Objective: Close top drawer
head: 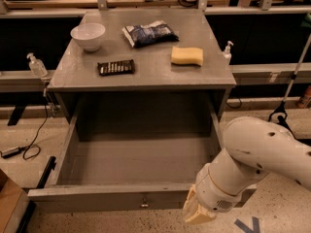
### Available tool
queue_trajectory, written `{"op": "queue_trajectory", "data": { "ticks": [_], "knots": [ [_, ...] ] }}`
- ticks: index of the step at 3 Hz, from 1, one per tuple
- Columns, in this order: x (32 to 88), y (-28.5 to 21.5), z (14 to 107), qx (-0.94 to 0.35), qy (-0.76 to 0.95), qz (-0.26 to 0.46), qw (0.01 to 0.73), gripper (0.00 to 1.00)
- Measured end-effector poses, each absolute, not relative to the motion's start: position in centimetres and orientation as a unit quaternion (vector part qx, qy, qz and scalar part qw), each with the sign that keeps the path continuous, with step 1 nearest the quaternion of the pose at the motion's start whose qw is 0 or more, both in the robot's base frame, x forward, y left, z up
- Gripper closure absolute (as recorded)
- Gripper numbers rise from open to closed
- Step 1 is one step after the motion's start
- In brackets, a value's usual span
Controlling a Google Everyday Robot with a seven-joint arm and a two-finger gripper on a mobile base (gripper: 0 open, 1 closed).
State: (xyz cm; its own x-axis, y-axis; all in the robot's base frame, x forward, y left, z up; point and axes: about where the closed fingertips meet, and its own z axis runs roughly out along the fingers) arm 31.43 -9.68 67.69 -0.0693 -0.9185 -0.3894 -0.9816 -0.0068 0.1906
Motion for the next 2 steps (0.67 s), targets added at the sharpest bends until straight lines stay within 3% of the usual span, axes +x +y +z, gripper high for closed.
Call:
{"op": "queue_trajectory", "data": {
  "ticks": [2],
  "knots": [
    [32.19, -9.17, 67.61, -0.674, 0.704, 0.202, 0.096, 1.00]
  ]
}}
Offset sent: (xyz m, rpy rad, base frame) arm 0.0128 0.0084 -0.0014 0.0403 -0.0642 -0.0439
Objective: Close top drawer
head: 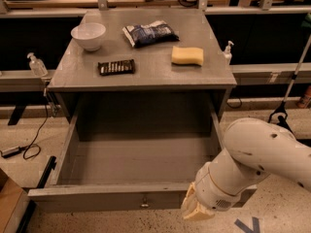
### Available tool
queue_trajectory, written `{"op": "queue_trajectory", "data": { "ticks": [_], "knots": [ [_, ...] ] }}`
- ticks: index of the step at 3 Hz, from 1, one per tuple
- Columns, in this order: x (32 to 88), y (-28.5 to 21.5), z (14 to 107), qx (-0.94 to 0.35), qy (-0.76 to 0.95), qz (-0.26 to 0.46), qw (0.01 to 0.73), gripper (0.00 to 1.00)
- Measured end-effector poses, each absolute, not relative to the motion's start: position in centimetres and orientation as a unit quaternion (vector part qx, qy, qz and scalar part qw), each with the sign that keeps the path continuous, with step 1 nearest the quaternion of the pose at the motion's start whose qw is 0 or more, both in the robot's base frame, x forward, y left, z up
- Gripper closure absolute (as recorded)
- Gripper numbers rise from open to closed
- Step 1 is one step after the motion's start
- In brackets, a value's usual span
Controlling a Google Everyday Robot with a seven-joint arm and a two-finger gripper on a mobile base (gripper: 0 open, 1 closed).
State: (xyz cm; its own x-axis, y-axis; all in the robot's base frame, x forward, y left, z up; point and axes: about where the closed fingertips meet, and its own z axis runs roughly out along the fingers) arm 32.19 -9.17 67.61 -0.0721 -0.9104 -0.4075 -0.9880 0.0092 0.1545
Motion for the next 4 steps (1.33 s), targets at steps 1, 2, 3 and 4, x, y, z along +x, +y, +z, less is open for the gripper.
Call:
{"op": "queue_trajectory", "data": {
  "ticks": [1, 2, 3, 4],
  "knots": [
    [34.2, -7.3, 65.9, -0.688, 0.691, 0.177, 0.133, 1.00],
    [35.4, -6.9, 64.7, -0.686, 0.691, 0.170, 0.151, 1.00],
    [38.0, -6.8, 63.7, -0.682, 0.689, 0.161, 0.185, 1.00],
    [38.0, -6.8, 63.7, -0.682, 0.689, 0.161, 0.185, 1.00]
  ]
}}
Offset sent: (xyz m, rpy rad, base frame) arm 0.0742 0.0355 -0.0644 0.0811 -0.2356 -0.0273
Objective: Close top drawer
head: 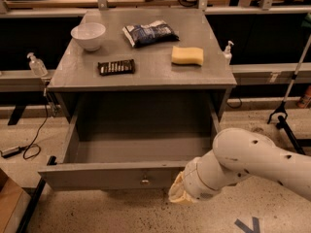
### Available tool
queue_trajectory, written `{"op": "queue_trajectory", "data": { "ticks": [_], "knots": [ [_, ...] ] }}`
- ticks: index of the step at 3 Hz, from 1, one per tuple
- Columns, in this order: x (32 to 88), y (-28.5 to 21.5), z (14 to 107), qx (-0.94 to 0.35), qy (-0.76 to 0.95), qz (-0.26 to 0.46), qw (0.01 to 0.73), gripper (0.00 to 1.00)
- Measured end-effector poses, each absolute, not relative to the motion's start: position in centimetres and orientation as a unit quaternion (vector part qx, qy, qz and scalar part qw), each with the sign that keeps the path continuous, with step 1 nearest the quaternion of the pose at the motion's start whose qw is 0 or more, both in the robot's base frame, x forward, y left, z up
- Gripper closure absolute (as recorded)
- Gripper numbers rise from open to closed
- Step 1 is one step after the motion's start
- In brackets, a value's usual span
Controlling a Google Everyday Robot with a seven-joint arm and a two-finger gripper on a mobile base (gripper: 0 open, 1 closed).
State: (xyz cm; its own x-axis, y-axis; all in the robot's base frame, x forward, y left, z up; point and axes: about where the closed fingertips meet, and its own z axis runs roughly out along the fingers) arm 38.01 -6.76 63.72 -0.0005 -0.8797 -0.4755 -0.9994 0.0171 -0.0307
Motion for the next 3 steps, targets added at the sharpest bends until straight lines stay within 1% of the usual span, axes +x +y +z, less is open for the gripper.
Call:
{"op": "queue_trajectory", "data": {
  "ticks": [2, 3],
  "knots": [
    [42.9, -6.0, 63.2, -0.676, 0.686, 0.128, 0.235, 1.00],
    [47.3, -4.5, 63.2, -0.682, 0.669, 0.121, 0.267, 1.00]
  ]
}}
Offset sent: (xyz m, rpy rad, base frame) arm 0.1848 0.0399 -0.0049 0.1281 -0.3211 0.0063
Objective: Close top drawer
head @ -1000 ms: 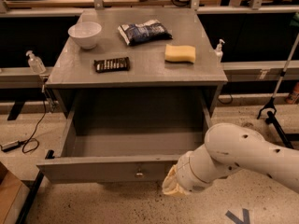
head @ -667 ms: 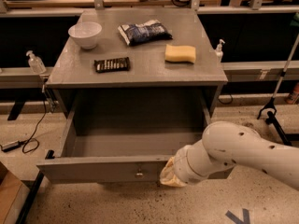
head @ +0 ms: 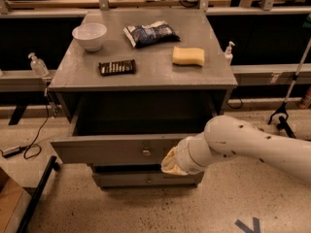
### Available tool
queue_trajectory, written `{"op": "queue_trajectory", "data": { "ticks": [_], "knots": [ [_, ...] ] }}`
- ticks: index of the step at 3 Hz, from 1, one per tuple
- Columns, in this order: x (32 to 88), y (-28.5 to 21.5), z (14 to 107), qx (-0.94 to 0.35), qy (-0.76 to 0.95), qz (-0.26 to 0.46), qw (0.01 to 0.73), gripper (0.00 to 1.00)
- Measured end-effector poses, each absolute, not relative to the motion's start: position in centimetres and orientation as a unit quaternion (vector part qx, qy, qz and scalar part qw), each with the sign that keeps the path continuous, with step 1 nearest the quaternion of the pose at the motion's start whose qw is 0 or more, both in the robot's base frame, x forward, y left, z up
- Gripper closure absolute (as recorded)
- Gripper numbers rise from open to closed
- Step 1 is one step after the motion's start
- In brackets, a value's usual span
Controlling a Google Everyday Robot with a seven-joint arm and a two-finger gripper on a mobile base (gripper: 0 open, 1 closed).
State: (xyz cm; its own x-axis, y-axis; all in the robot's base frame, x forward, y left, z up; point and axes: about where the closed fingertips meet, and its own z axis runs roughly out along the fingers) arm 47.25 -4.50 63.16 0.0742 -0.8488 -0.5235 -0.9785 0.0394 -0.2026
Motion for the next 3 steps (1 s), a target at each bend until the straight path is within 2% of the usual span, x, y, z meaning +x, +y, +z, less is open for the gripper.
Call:
{"op": "queue_trajectory", "data": {
  "ticks": [2, 3],
  "knots": [
    [48.0, -4.1, 63.1, -0.682, 0.668, 0.114, 0.275, 1.00],
    [52.9, -1.9, 61.5, -0.712, 0.626, 0.103, 0.300, 1.00]
  ]
}}
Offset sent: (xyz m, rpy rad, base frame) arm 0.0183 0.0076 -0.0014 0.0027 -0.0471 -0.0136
